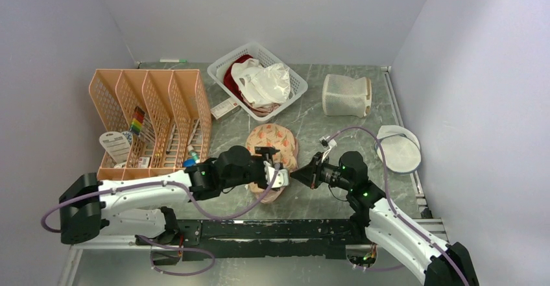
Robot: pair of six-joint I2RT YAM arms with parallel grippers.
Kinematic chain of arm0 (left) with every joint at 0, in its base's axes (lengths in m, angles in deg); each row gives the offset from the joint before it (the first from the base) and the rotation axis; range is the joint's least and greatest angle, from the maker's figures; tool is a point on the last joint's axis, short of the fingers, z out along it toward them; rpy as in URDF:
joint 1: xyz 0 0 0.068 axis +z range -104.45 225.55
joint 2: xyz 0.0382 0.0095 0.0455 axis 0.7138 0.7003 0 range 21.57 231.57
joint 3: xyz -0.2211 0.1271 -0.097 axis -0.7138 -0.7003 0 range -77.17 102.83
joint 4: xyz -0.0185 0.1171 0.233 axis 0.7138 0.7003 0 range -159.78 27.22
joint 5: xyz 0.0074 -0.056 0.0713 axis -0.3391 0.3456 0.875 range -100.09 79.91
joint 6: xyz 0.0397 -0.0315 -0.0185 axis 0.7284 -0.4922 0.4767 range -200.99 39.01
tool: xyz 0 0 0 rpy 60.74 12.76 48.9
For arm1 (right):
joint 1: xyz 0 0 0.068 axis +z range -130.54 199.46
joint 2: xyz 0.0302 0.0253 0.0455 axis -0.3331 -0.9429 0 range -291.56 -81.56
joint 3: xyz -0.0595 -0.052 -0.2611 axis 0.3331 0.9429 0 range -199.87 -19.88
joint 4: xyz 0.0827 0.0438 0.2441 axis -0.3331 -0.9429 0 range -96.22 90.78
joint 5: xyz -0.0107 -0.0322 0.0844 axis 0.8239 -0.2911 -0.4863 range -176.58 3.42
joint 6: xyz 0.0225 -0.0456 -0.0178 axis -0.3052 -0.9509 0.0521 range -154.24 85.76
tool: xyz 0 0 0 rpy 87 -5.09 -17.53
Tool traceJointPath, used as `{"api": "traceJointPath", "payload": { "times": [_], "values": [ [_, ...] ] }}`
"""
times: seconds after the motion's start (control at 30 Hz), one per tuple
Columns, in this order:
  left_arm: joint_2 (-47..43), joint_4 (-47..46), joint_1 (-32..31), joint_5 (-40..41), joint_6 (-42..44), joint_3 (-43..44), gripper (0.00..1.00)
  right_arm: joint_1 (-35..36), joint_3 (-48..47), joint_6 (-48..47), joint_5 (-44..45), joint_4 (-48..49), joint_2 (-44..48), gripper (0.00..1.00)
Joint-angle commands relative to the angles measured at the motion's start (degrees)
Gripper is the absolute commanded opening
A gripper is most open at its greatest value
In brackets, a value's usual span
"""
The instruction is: Unzip the laundry bag and remove the bra
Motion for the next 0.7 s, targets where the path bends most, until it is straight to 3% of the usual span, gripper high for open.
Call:
{"api": "traceJointPath", "payload": {
  "times": [0.0,0.2,0.37,0.53,0.6,0.67],
  "values": [
    [4.8,5.0,-0.4,-3.5,0.4,3.5,0.78,1.0,-2.7,-2.1,1.4,-0.4,-0.1,0.0],
    [6.7,4.6,-0.4,-4.8,-0.8,4.1,0.75,1.6,-3.2,-2.2,1.1,0.2,-1.3,0.0],
    [7.6,3.4,-0.4,0.6,-0.4,4.6,0.45,2.0,-3.9,-3.3,1.6,-0.7,-2.0,0.0],
    [7.3,3.0,-1.0,0.0,0.0,4.2,0.27,2.1,-3.9,-3.1,1.7,-0.5,-1.5,0.0],
    [7.8,3.6,-1.4,0.4,0.3,4.5,0.13,2.1,-3.9,-2.9,1.9,-0.5,-1.2,0.0],
    [7.7,4.0,-1.8,0.4,0.7,4.7,0.07,2.2,-4.3,-3.1,2.2,-1.0,-1.3,0.0]
  ]
}}
